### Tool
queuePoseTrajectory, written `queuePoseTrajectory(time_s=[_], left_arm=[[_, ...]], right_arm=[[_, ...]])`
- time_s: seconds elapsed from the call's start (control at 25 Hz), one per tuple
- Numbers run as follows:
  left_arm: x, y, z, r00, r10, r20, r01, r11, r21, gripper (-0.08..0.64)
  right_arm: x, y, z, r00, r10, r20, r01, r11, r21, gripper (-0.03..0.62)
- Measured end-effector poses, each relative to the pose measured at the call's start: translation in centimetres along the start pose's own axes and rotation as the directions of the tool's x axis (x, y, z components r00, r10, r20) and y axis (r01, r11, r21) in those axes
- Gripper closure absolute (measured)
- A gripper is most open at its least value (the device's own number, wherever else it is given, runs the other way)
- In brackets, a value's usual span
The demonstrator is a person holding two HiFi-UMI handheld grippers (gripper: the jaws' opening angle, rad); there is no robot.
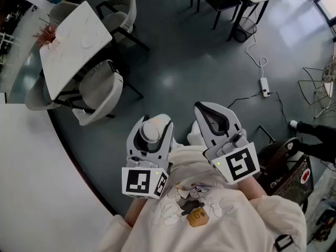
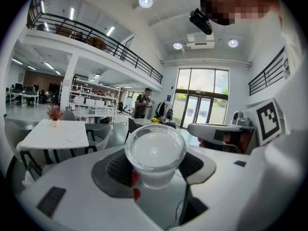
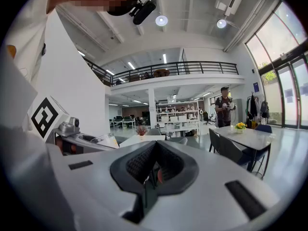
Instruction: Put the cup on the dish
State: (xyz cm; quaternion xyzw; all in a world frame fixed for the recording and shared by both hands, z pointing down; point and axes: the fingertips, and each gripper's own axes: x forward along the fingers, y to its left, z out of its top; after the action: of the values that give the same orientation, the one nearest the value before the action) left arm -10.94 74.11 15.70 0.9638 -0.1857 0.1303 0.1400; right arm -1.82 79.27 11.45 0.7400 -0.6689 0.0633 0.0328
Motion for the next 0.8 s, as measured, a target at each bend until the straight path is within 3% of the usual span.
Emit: queuePoseTrajectory(time_s=[0.16, 0.36, 0.8], left_arm=[[-0.1, 0.2, -0.3, 1.000, 0.002, -0.002, -0.002, 1.000, 0.000, 0.296], [-0.3, 0.0, -0.6, 1.000, 0.003, -0.014, -0.003, 1.000, -0.007, 0.295], [1.0, -1.0, -0.4, 1.000, 0.020, -0.008, -0.020, 1.000, 0.001, 0.295]], right_arm=[[0.1, 0.3, -0.1, 1.000, 0.012, 0.004, -0.012, 1.000, 0.011, 0.588], [-0.1, 0.9, -0.5, 0.999, 0.055, 0.000, -0.054, 0.993, 0.105, 0.588], [-0.8, -1.3, -1.0, 0.999, 0.039, -0.004, -0.038, 0.993, 0.115, 0.588]])
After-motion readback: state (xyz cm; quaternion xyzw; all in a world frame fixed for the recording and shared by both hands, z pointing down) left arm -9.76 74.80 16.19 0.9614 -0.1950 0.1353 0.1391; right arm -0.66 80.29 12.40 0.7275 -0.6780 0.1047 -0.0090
